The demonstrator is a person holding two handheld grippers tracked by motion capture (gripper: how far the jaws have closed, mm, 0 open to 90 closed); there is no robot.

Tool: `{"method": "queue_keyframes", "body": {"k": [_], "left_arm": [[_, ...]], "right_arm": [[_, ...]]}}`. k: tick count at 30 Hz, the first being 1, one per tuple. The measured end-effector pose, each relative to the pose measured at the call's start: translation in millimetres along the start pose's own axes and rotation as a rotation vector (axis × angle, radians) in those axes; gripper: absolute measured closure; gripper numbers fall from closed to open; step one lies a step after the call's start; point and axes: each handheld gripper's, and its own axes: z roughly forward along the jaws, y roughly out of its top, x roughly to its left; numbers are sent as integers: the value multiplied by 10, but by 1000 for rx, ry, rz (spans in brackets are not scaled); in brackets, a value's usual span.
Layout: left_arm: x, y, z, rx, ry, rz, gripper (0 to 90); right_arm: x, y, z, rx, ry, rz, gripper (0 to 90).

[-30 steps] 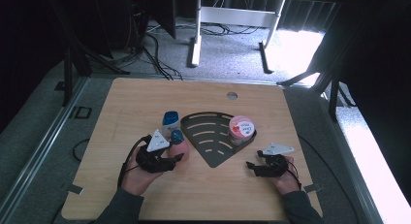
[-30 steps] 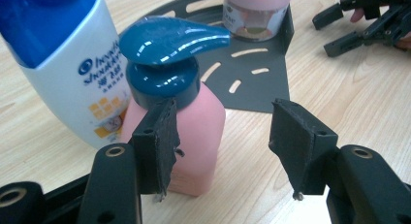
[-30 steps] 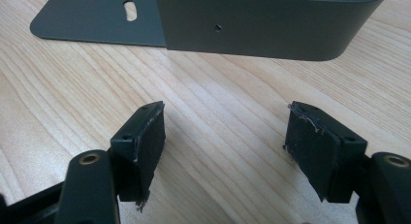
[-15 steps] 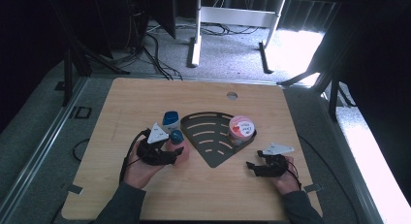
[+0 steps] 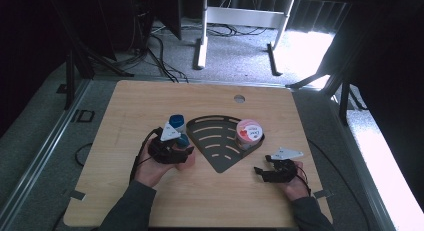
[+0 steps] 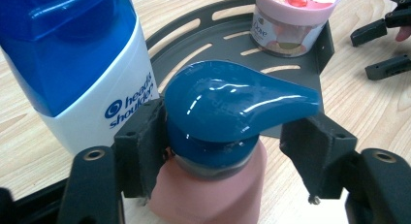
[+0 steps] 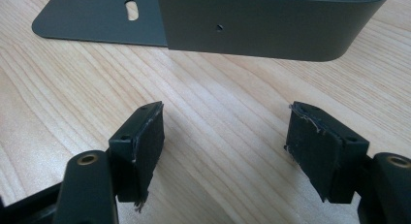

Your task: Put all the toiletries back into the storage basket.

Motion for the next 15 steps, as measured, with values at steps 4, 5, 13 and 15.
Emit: {"method": "queue_keyframes", "body": {"k": [4,5,13,15], "left_arm": [[41,-9,11,-13,-13,-31,388],[45,-9,14,-14,-14,-34,395],[63,-3,47,-11,-8,-50,442],[73,0,57,-8,-7,-48,458]], "right_arm": [[-2,0,0,-1,1,1,292],[-2,0,0,-1,1,1,292],[-1,0,0,0,0,0,292],[-2,0,0,-1,1,1,292]]}}
